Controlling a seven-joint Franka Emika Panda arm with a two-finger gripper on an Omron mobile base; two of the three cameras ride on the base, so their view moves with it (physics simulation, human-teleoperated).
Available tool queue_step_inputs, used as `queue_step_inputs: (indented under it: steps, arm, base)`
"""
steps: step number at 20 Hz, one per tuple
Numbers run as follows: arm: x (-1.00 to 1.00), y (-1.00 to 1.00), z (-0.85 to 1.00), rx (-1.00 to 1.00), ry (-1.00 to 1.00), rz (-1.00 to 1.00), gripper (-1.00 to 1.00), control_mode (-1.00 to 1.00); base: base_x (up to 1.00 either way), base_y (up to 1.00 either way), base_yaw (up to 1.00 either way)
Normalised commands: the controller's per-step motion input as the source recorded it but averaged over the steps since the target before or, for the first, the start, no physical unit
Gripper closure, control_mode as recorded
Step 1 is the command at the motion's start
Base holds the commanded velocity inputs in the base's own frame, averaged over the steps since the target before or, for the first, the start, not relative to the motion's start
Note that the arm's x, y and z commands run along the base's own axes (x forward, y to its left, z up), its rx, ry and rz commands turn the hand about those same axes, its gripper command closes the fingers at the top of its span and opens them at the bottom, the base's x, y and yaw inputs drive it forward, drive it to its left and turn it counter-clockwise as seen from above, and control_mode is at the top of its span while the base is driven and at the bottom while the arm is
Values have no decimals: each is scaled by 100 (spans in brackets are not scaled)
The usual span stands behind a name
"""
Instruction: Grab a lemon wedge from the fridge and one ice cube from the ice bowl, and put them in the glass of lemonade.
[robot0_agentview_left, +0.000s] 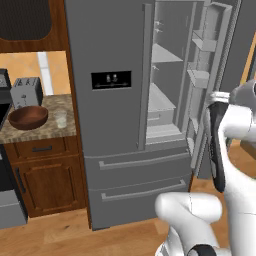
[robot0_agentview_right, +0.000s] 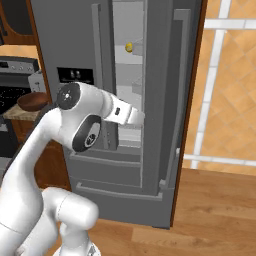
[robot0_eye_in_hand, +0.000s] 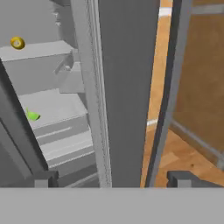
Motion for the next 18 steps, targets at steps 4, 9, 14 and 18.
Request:
queue_step_inputs:
  steps: [4, 9, 14, 18]
  arm:
    - [100, 99, -36, -49, 1, -33, -100, -100]
    - [100, 57, -18, -50, 10, -40, -100, -100]
    - [0, 17, 68, -13, 3, -20, -100, -100]
    - [-11, 16, 81, 15, -7, 0, -100, -100]
  base:
    - [0, 0, 0]
    - [0, 0, 0]
    - [0, 0, 0]
    - [0, 0, 0]
